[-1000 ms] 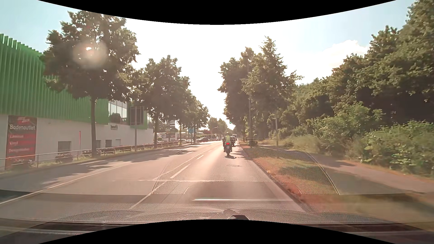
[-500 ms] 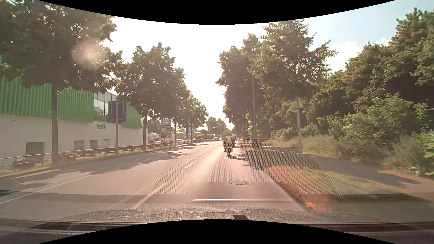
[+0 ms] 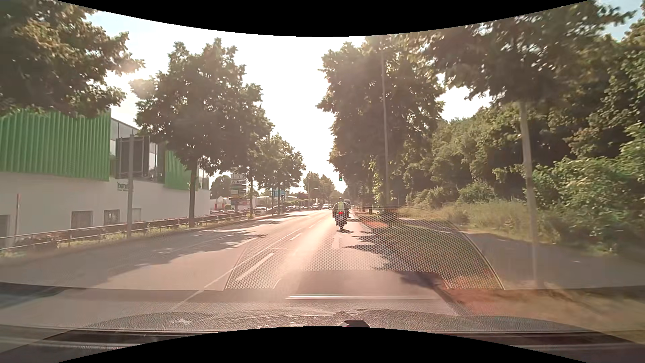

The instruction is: Follow the waypoints while adhering to traffic rules and regulations

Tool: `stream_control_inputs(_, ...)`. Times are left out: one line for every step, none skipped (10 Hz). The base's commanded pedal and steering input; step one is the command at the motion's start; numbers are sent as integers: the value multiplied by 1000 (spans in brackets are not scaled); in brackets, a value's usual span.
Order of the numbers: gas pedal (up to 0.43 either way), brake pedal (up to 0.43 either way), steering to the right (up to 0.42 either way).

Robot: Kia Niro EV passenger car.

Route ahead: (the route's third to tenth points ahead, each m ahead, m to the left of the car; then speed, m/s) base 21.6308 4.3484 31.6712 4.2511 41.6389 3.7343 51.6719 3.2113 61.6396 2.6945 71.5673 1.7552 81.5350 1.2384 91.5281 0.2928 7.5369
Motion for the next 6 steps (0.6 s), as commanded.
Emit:
stream_control_inputs(169, 0, 6)
stream_control_inputs(157, 0, 6)
stream_control_inputs(150, 0, 6)
stream_control_inputs(150, 0, 6)
stream_control_inputs(150, 0, 6)
stream_control_inputs(150, 0, 6)
